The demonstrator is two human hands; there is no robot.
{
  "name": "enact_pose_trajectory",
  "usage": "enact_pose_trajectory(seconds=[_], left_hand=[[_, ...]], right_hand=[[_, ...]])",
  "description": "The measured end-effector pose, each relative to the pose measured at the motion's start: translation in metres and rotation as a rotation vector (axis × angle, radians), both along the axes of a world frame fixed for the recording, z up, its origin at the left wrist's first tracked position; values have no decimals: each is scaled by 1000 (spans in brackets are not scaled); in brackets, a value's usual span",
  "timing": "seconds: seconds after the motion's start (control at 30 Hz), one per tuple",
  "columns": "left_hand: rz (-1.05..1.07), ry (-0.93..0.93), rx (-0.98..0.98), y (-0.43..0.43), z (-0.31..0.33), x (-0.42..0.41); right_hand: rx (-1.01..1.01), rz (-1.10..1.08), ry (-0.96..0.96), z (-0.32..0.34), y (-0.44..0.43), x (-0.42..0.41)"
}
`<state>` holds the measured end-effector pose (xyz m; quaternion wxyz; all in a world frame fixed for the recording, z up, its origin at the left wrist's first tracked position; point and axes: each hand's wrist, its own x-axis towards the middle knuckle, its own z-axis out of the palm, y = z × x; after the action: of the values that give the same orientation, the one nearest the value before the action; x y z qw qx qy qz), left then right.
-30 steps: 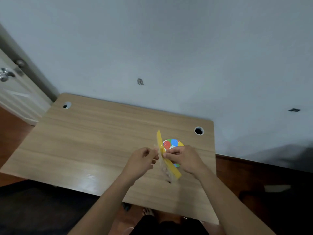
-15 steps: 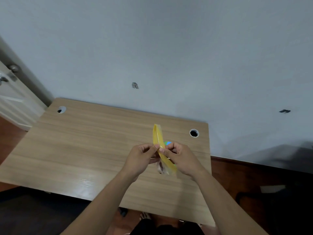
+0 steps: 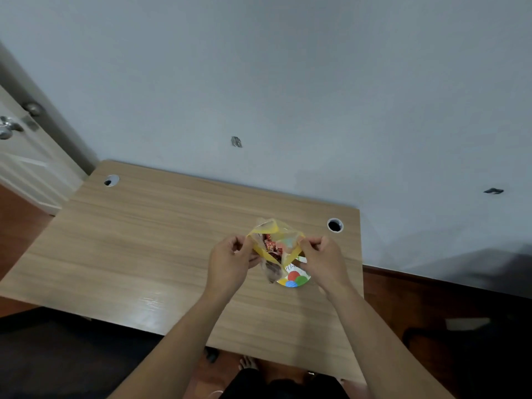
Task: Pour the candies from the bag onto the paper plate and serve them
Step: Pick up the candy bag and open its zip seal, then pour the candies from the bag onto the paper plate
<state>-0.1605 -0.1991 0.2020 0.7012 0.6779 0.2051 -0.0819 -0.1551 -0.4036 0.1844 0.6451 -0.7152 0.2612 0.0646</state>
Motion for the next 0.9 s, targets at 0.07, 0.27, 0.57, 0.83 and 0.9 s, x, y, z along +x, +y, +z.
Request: enact_pose_trajectory(seconds=[0.07,0.27,0.57,0.83,0.9], left_hand=[[-69,-59,292,15,-2,5],[-497,173,360,45,3,13],[-734,-228,523,44,-53,11],[-723,-324,472,-20,-61,12],[-658,-257,291,-23,-55,10]], right_hand=[[-240,81,-40,7,-9,2],[-770,295,-272,31,-30,15],[-789,478,-307,69,-34,22],[-704,540,-245,111,-29,16],[-563,549,-185,119,-35,15]])
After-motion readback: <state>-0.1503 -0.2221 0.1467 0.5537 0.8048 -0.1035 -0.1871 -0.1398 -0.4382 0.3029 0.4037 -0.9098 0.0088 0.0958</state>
